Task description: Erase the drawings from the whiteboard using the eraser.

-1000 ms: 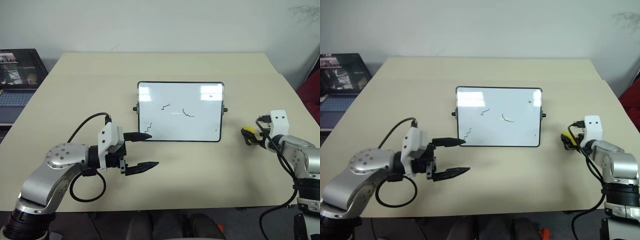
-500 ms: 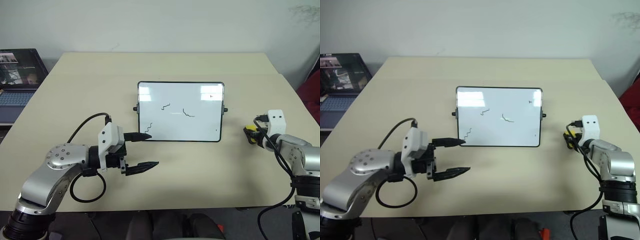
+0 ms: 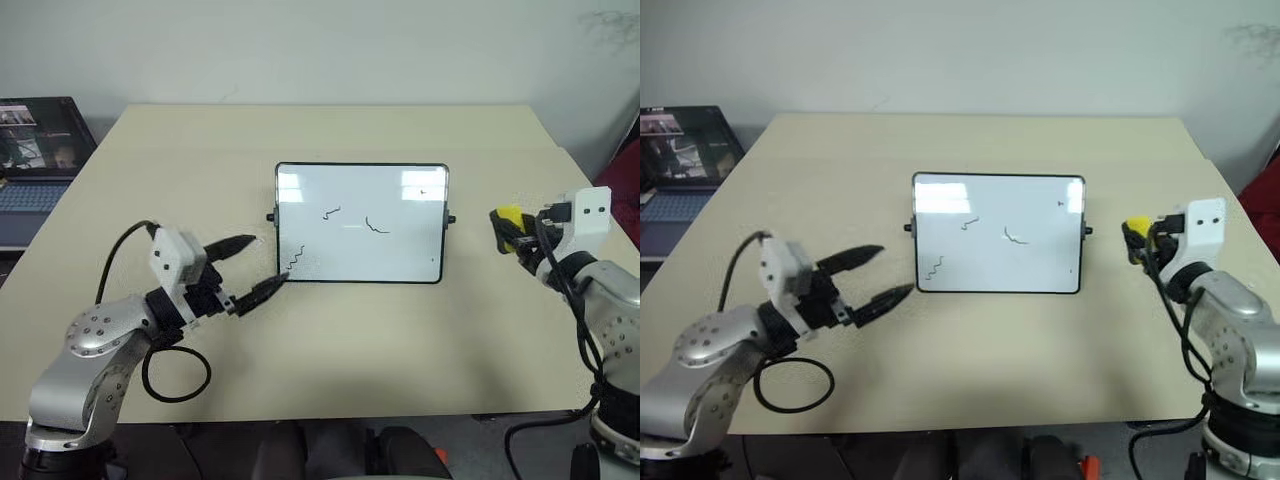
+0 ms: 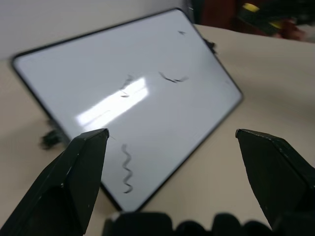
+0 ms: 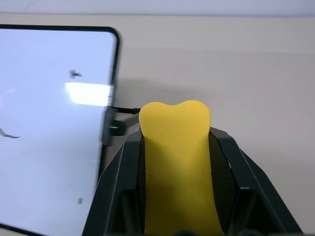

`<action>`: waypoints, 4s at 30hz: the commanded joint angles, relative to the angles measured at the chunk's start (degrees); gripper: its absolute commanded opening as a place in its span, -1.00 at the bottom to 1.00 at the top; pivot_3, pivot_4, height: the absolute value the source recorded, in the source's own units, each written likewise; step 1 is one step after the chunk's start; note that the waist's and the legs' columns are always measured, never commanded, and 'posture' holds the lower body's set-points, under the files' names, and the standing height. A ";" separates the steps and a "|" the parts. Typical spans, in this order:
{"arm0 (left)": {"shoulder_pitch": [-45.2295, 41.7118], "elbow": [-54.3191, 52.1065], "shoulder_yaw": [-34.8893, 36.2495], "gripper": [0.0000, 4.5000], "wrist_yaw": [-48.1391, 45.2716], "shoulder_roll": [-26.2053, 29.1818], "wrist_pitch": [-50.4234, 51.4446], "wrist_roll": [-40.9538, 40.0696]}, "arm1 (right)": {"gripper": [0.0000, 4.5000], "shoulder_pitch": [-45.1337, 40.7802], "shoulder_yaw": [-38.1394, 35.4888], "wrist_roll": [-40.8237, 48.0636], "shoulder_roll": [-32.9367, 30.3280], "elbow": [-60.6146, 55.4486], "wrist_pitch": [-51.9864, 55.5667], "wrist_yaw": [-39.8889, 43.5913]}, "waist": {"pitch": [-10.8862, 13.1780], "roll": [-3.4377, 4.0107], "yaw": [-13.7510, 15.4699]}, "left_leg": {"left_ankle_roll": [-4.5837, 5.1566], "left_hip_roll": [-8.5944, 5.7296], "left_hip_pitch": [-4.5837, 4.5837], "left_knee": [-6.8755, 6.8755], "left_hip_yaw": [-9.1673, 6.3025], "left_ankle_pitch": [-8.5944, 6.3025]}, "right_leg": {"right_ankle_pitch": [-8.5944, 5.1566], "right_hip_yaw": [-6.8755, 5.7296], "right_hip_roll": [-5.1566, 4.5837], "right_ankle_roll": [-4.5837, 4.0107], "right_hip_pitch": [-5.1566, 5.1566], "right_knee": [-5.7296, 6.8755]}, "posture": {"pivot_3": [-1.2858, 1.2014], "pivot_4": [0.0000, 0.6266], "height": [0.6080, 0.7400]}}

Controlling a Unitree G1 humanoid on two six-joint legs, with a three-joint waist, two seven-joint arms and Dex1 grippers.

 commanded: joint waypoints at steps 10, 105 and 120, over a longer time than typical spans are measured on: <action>9.89 4.33 5.35 1.00 1.02 0.91 -3.68 4.44 | -0.40 -4.47 18.43 -2.28 2.33 -8.83 -8.16 2.69 | 0.00 -0.04 -0.03 | 0.00 0.03 0.00 -0.02 -0.03 0.00 | 0.00 -0.05 0.00 0.00 -0.06 0.03 | 0.03 -0.52 1.00; 14.45 2.23 3.94 1.00 -14.92 9.15 -3.03 3.46 | -0.41 -32.24 55.38 -52.01 22.56 41.06 -33.94 22.71 | 0.01 -0.67 -0.70 | 0.01 0.15 -0.24 0.23 -0.17 0.04 | 0.00 -0.05 -0.25 -0.08 -0.91 0.98 | 0.03 -0.52 1.00; 13.33 2.09 3.33 1.00 -14.39 8.13 -3.37 3.36 | -0.41 -31.16 56.56 -53.41 24.00 53.36 -40.67 18.20 | 0.07 -0.78 -1.42 | 0.00 0.15 -0.39 0.11 -0.13 0.05 | 0.00 -0.03 -0.23 -0.08 -0.94 0.94 | 0.03 -0.52 1.00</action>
